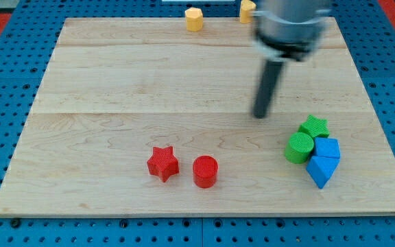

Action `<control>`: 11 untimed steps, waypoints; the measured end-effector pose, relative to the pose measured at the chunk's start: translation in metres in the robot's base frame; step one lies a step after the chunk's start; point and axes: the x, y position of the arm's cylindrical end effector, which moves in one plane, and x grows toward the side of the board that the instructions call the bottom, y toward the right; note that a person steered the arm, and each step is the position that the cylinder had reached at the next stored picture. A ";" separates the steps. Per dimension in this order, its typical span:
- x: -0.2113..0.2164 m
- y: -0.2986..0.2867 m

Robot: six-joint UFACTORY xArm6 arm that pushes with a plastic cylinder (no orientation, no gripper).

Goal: Push red blocks on right side of the board

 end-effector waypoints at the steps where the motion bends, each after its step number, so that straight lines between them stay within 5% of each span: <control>1: 0.054 -0.084; 4: 0.150 -0.160; 5: 0.152 -0.156; 7: 0.124 -0.061; 11: 0.120 0.010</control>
